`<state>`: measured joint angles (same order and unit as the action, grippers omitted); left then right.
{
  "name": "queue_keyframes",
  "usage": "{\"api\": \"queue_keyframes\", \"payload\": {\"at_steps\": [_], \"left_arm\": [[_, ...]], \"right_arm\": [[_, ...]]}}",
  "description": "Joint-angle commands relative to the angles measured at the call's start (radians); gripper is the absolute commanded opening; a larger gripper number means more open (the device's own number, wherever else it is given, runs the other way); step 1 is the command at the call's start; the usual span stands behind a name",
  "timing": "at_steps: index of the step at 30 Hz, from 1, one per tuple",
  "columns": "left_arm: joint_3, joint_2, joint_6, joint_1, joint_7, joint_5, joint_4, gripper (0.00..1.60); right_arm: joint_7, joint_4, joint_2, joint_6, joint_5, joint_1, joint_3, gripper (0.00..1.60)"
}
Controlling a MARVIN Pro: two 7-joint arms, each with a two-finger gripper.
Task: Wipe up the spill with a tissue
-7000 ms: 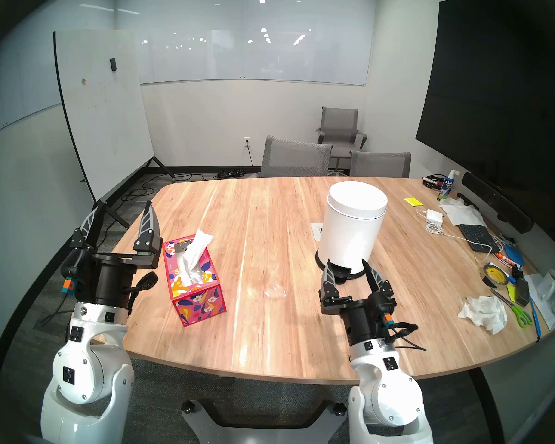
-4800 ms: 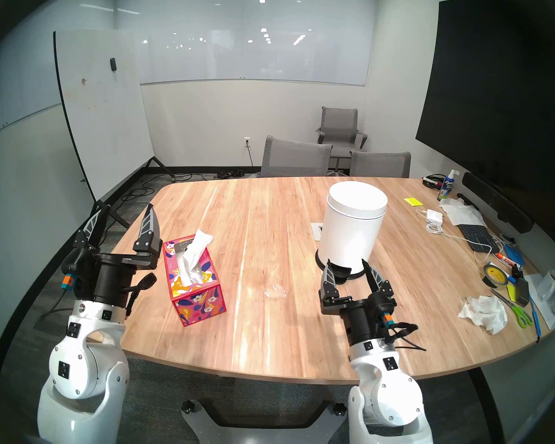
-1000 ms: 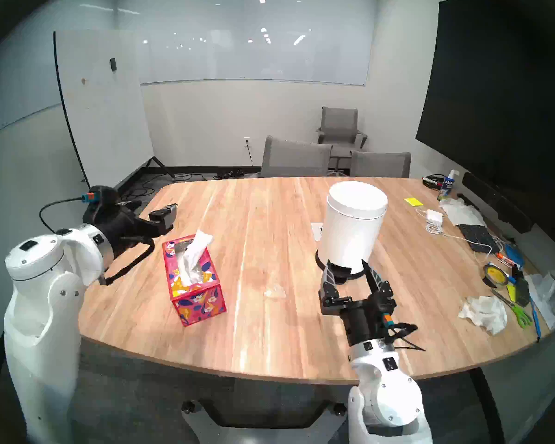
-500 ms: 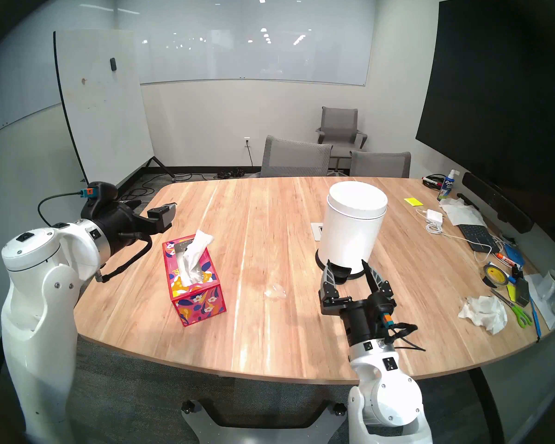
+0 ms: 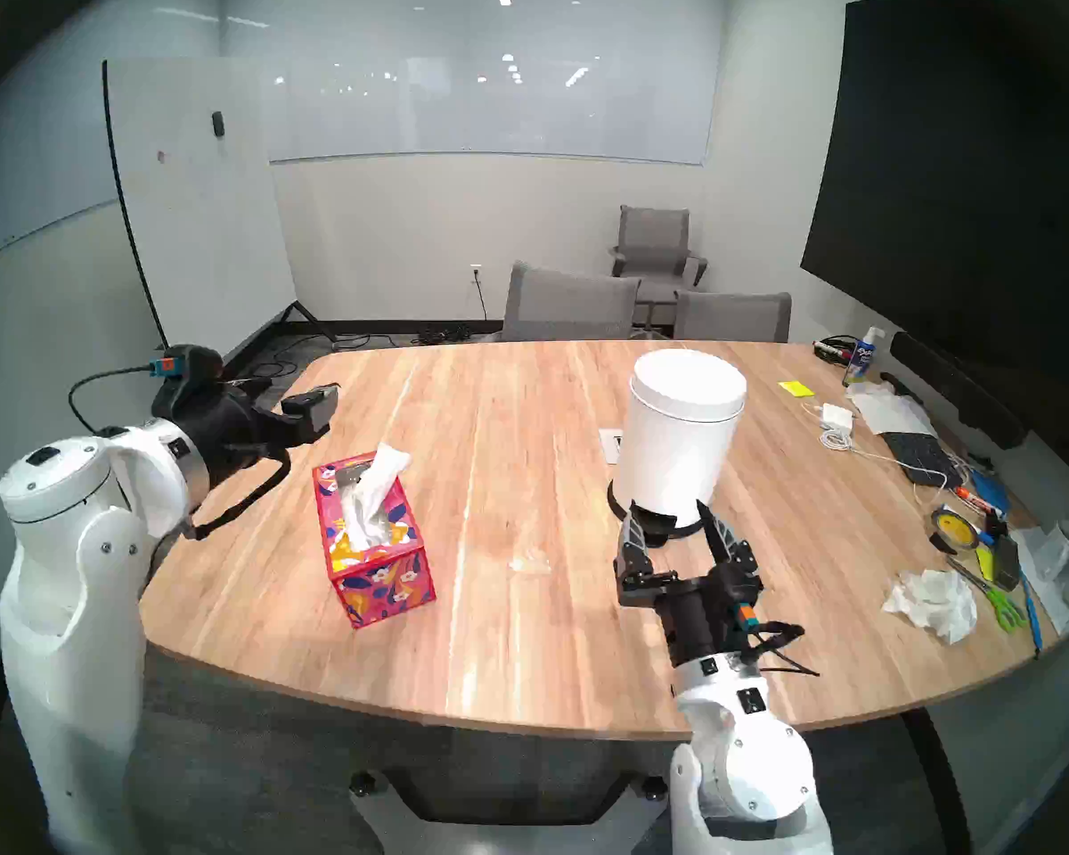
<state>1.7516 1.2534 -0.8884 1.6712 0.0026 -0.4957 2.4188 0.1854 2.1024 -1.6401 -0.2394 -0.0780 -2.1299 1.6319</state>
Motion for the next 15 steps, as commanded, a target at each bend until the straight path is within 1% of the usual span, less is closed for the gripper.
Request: {"api": "queue_keyframes", "payload": {"at_steps": [1, 7, 8, 9, 10, 11, 12, 13, 14, 15], "left_arm": [[0.003, 0.002, 0.018, 0.003, 0.001, 0.005, 0.025, 1.60], [0.004, 0.002, 0.021, 0.005, -0.002, 0.007, 0.025, 1.60], [0.004, 0.012, -0.010, -0.053, -0.001, -0.014, 0.025, 1.60], [-0.003, 0.003, -0.038, -0.097, 0.009, -0.012, 0.025, 1.60], [0.004, 0.000, -0.029, -0.105, -0.002, -0.035, 0.025, 1.60], [0.007, -0.002, -0.012, -0.108, -0.009, -0.042, 0.025, 1.60], [0.009, -0.022, 0.003, -0.100, -0.010, -0.034, 0.025, 1.60], [0.008, -0.015, -0.009, -0.119, -0.016, -0.050, 0.025, 1.60], [0.010, -0.017, -0.007, -0.114, -0.022, -0.062, 0.025, 1.60], [0.007, -0.023, -0.018, -0.125, -0.020, -0.063, 0.025, 1.60]], "right_arm": [[0.002, 0.021, 0.003, -0.003, 0.001, 0.003, 0.001, 1.60], [0.002, 0.021, 0.003, -0.003, 0.001, 0.003, 0.001, 1.60], [0.002, 0.020, 0.003, -0.003, 0.001, 0.003, 0.001, 1.60], [0.002, 0.020, 0.002, -0.004, 0.001, 0.003, 0.001, 1.60], [0.002, 0.019, 0.002, -0.004, 0.001, 0.003, 0.001, 1.60], [0.002, 0.018, 0.002, -0.004, 0.001, 0.004, 0.001, 1.60], [0.002, 0.018, 0.002, -0.004, 0.001, 0.004, 0.001, 1.60], [0.002, 0.017, 0.002, -0.004, 0.001, 0.004, 0.001, 1.60], [0.002, 0.017, 0.002, -0.004, 0.001, 0.004, 0.001, 1.60], [0.002, 0.017, 0.002, -0.004, 0.001, 0.004, 0.001, 1.60]]}}
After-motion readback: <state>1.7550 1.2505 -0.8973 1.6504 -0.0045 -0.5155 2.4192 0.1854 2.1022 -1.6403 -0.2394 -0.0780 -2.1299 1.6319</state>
